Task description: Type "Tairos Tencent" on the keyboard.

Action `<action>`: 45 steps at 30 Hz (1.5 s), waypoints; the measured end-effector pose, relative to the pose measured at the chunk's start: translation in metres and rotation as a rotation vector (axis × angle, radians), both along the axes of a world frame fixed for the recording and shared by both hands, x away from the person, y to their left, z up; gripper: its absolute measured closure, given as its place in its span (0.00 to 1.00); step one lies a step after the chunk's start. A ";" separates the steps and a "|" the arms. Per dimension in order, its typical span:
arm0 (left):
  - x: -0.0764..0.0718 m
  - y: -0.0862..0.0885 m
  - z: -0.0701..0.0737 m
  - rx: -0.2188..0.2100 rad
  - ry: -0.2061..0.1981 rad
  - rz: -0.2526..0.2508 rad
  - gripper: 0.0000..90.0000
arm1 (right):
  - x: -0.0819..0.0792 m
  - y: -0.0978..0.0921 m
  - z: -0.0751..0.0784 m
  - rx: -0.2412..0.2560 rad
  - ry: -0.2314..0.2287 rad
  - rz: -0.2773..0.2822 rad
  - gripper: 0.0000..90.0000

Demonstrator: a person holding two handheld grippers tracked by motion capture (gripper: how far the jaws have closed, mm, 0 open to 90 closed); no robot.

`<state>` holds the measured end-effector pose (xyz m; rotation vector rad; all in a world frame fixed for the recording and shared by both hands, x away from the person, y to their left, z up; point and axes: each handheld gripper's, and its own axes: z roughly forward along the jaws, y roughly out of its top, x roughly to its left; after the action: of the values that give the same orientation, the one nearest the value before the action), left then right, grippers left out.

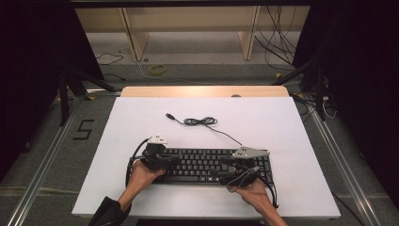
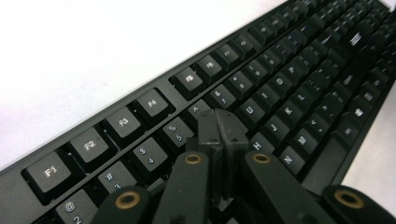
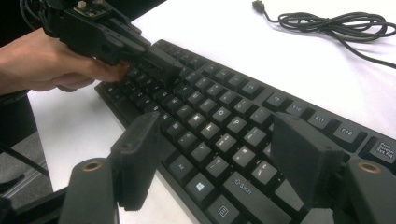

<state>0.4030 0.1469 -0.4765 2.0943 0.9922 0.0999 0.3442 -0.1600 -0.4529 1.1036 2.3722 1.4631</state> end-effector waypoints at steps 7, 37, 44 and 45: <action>-0.001 -0.004 -0.002 0.022 -0.011 0.009 0.99 | -0.001 -0.001 -0.001 -0.004 0.001 -0.002 0.38; -0.041 0.041 0.023 -0.255 -0.118 0.036 0.38 | -0.018 -0.035 0.003 0.044 -0.067 -0.067 0.37; -0.058 0.052 0.023 -0.277 -0.138 0.033 0.33 | -0.027 -0.047 0.002 0.058 -0.074 -0.088 0.36; -0.060 0.053 0.022 -0.276 -0.139 0.033 0.33 | -0.028 -0.049 0.002 0.060 -0.073 -0.092 0.36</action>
<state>0.3434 0.1997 -0.4542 1.7950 0.9029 0.1166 0.3159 -0.2086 -0.4513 1.1363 2.2115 1.5251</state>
